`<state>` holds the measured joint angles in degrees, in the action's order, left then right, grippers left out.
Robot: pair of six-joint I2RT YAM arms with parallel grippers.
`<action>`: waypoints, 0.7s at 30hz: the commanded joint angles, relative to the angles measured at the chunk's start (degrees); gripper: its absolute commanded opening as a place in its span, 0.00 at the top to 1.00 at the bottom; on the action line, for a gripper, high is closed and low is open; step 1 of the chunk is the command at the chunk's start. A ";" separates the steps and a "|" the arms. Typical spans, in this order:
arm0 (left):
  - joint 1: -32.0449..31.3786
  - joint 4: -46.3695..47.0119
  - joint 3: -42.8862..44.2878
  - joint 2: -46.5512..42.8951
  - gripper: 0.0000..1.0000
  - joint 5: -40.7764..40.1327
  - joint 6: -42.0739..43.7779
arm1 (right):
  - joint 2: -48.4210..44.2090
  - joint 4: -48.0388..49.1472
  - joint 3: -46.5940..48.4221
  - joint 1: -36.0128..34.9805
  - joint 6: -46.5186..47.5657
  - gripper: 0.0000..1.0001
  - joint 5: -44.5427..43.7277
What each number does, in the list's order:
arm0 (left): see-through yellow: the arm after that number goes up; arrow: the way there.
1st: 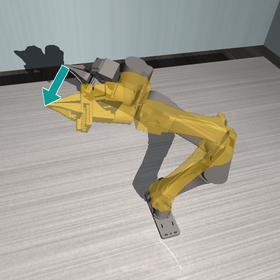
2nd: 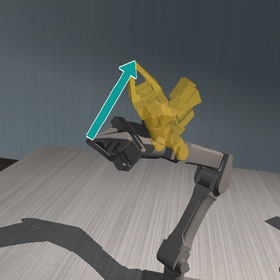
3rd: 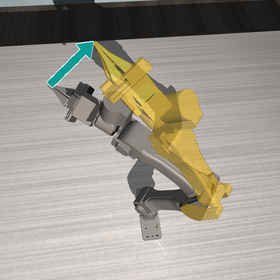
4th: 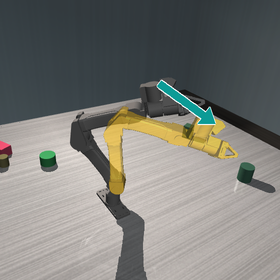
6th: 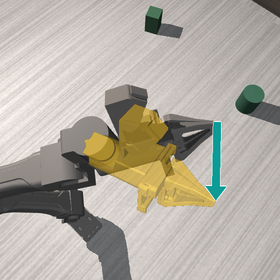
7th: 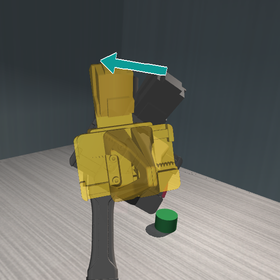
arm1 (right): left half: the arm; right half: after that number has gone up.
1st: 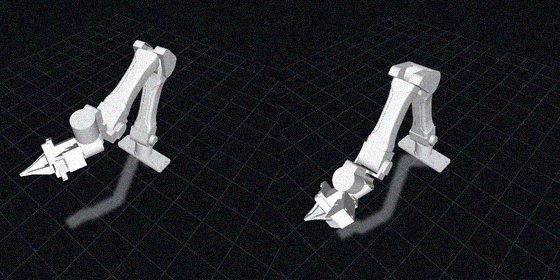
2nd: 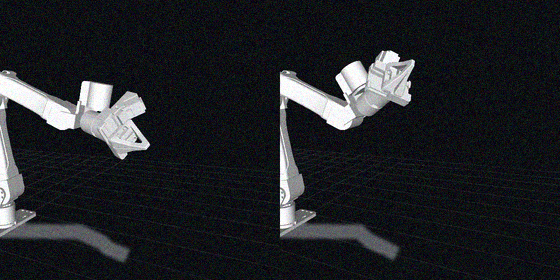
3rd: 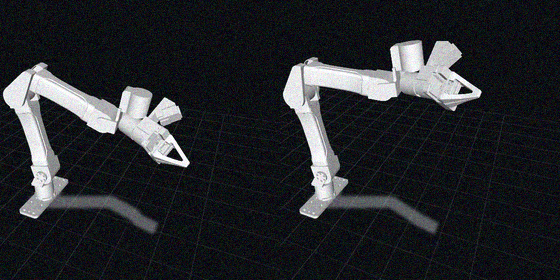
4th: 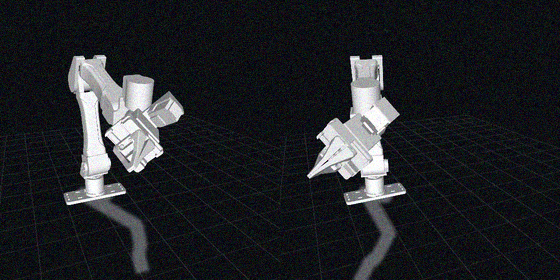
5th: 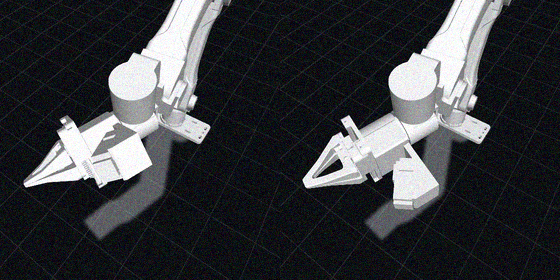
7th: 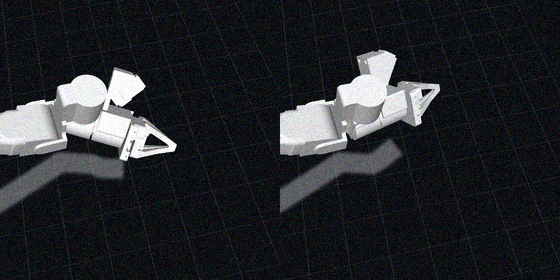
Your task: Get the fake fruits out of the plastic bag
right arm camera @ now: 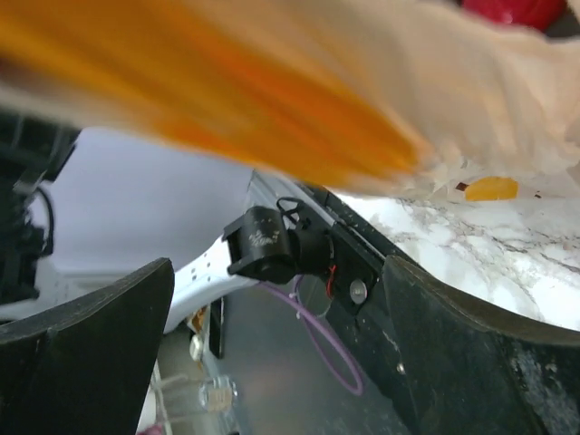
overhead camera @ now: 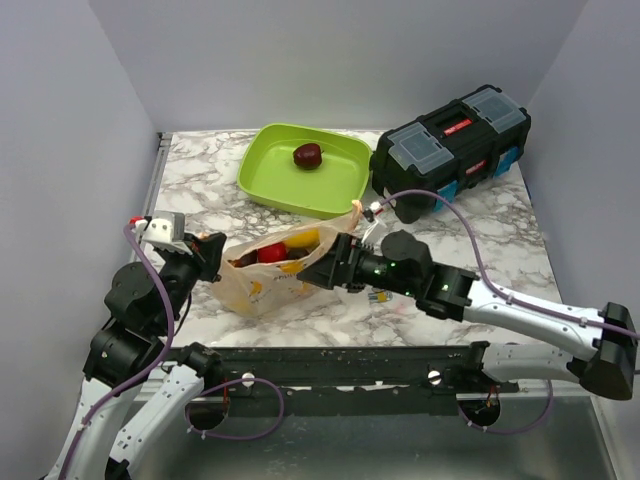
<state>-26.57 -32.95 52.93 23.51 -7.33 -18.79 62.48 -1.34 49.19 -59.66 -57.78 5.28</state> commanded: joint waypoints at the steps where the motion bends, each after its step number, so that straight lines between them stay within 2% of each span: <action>1: 0.38 -1.14 0.95 0.53 1.00 2.77 -1.50 | 6.88 -1.63 4.28 -4.32 -8.73 0.00 -18.36; 3: 0.38 -1.84 1.22 0.54 1.00 3.42 -1.60 | 9.83 -4.98 5.58 -4.45 -13.23 0.00 -20.87; 7: 0.42 -3.24 1.47 -0.57 1.00 5.25 -0.83 | 12.14 -3.49 4.07 -5.20 -17.09 0.00 -29.14; 13: 0.38 -6.00 1.33 -2.35 1.00 7.24 0.12 | 16.92 -1.85 7.00 -5.26 -13.98 0.01 -36.06; 14: 0.38 -6.83 1.65 -2.38 1.00 7.27 0.34 | 17.32 -1.82 7.15 -5.21 -13.97 0.05 -36.21; 16: 0.38 -9.18 3.32 -2.49 1.00 9.07 0.83 | 17.24 0.38 5.94 -5.21 -12.60 0.35 -35.23; 17: 0.38 -10.45 4.58 -2.33 0.91 9.02 1.20 | 16.95 2.98 4.57 -5.22 -10.93 0.53 -33.82; 18: 0.38 -11.99 6.22 -2.35 0.75 8.86 1.60 | 16.60 5.33 3.59 -5.24 -8.80 0.63 -32.04; 19: 0.38 -13.07 7.74 -2.27 0.48 8.61 1.96 | 16.22 6.67 2.76 -5.27 -6.78 0.72 -29.99; 20: 0.38 -13.99 9.82 -2.08 0.30 8.22 2.16 | 15.86 7.75 2.31 -5.26 -4.97 0.74 -28.03; 21: 0.38 -14.66 11.67 -1.49 0.18 7.92 2.39 | 15.63 8.61 1.88 -5.21 -2.65 0.78 -26.30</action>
<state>-26.57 -42.68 57.25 21.71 -0.56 -18.35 79.37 0.67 53.23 -64.47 -68.05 -25.06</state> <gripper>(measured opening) 0.482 0.283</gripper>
